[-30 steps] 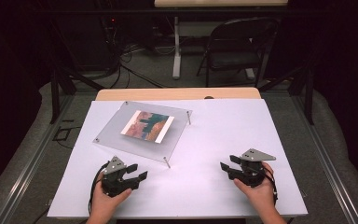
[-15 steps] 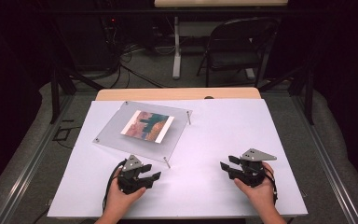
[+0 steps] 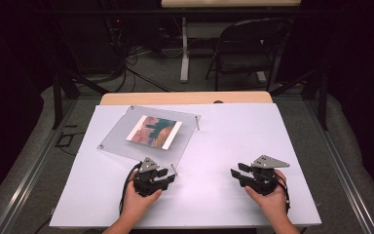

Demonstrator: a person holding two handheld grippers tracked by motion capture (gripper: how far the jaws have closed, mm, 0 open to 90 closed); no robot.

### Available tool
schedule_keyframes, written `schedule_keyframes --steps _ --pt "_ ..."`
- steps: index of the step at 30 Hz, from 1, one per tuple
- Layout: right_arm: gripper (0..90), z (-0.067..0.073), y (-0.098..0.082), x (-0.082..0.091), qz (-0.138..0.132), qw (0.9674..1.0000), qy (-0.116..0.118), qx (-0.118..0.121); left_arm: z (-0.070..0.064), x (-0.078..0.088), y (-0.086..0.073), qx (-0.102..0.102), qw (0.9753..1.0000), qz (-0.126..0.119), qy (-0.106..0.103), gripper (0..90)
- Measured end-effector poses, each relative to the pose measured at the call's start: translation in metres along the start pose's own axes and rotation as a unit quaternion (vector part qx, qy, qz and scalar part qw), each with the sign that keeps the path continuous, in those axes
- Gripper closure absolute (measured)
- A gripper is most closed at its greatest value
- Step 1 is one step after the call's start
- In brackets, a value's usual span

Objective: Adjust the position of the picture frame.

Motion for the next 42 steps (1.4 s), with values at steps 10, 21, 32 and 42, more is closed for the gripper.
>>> schedule_keyframes --steps 10,21,32,42 --pt "63.7 -0.001 0.000 0.001 0.005 1.0000 0.003 -0.007 -0.003 -0.016 0.008 -0.001 0.9999 -0.008 0.011 70.6" --pt "64.2 0.000 -0.001 -0.001 0.008 0.9999 0.007 -0.010 -0.009 -0.022 0.009 -0.012 0.9998 -0.013 0.013 81.8" --pt "64.9 0.000 -0.001 -0.002 0.013 0.9999 0.007 -0.005 -0.006 -0.023 0.009 0.002 0.9999 -0.013 0.003 84.9" --pt "65.1 0.001 0.000 -0.006 0.016 0.9998 0.010 -0.004 -0.002 -0.005 0.016 0.019 0.9992 -0.029 -0.019 85.5"
Point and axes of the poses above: each handheld gripper's, and its own axes: x roughly backward along the jaws, y roughly out of its top, z roughly to its left, the point moved 1 cm from there along -x, roughly forward along the jaws, and after that the axes turned 9 degrees about x, right-handed, at the moved point
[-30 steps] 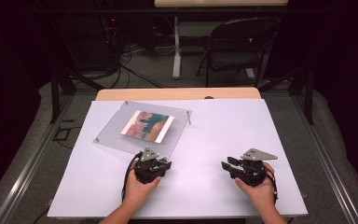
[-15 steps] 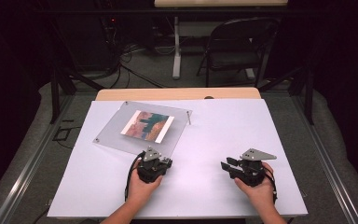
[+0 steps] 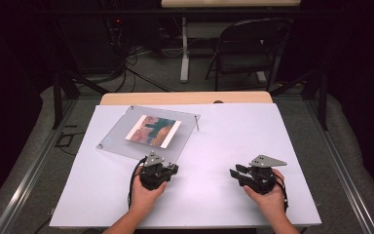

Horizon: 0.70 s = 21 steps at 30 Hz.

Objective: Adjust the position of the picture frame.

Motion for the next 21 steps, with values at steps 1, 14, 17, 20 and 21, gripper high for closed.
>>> schedule_keyframes --steps 1,14,17,20,21 --pt "65.1 0.000 0.001 -0.001 0.000 1.0000 0.001 0.001 0.001 0.004 0.001 0.005 1.0000 -0.004 -0.004 85.5" --pt "65.9 0.005 0.029 -0.025 -0.015 0.9995 0.016 0.023 0.016 0.055 0.001 0.030 0.9994 -0.015 -0.007 85.4" --pt "66.1 0.006 0.039 -0.040 -0.016 0.9992 0.025 0.024 0.020 0.066 -0.002 0.032 0.9994 -0.013 -0.001 85.5" --pt "66.3 0.009 0.050 -0.055 -0.019 0.9987 0.033 0.034 0.022 0.075 -0.006 0.036 0.9992 -0.019 0.003 85.6" --pt "66.4 0.010 0.054 -0.059 -0.019 0.9985 0.035 0.037 0.023 0.078 -0.008 0.037 0.9991 -0.019 0.003 85.5"
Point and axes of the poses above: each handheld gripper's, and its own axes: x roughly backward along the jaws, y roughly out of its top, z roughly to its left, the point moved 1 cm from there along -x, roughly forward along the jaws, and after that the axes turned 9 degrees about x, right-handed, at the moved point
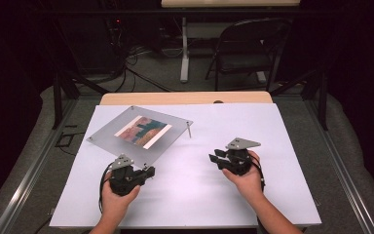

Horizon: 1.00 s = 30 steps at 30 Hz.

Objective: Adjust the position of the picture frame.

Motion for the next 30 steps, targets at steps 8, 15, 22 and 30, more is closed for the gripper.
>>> schedule_keyframes --steps 8,15,22,30 --pt "64.6 0.003 0.019 -0.045 -0.005 0.9997 0.022 0.011 0.003 0.025 -0.014 0.002 0.9999 -0.010 0.009 85.5" --pt "63.2 0.008 0.024 -0.071 -0.001 0.9991 0.040 0.016 -0.003 0.040 -0.024 0.001 0.9997 -0.018 0.015 85.5" --pt "62.5 0.013 0.024 -0.084 -0.002 0.9982 0.059 0.012 -0.012 0.043 -0.030 -0.008 0.9997 -0.019 0.013 85.6" --pt "67.3 0.011 0.023 -0.100 0.009 0.9978 0.065 0.001 -0.013 0.044 -0.034 -0.003 0.9996 -0.022 0.019 85.5"
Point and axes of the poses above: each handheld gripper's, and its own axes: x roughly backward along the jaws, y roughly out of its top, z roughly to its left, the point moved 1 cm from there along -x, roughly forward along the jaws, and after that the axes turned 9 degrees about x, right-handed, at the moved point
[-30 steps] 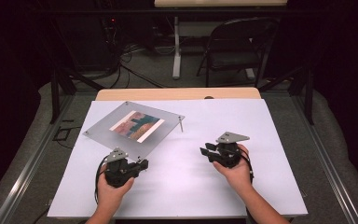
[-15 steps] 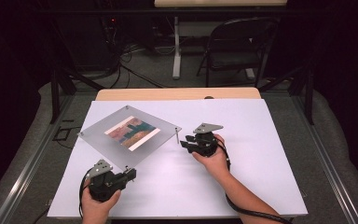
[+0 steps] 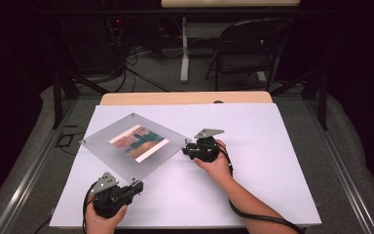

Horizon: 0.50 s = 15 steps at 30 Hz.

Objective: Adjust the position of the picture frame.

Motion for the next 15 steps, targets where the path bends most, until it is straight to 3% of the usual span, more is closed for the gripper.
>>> schedule_keyframes --steps 6,11,15 --pt "78.2 0.0006 0.0014 -0.0065 0.005 0.9998 0.017 -0.005 -0.0017 -0.0014 -0.0010 -0.004 1.0000 0.002 0.006 85.5" --pt "83.5 0.0024 0.0005 -0.0110 0.010 0.9997 0.022 -0.008 -0.0023 -0.0017 -0.0015 -0.006 0.9999 0.001 0.010 85.5" --pt "84.7 0.0003 0.0001 -0.0108 0.005 0.9991 0.035 -0.025 -0.0016 -0.0012 -0.0018 -0.006 0.9999 0.001 0.009 85.5"
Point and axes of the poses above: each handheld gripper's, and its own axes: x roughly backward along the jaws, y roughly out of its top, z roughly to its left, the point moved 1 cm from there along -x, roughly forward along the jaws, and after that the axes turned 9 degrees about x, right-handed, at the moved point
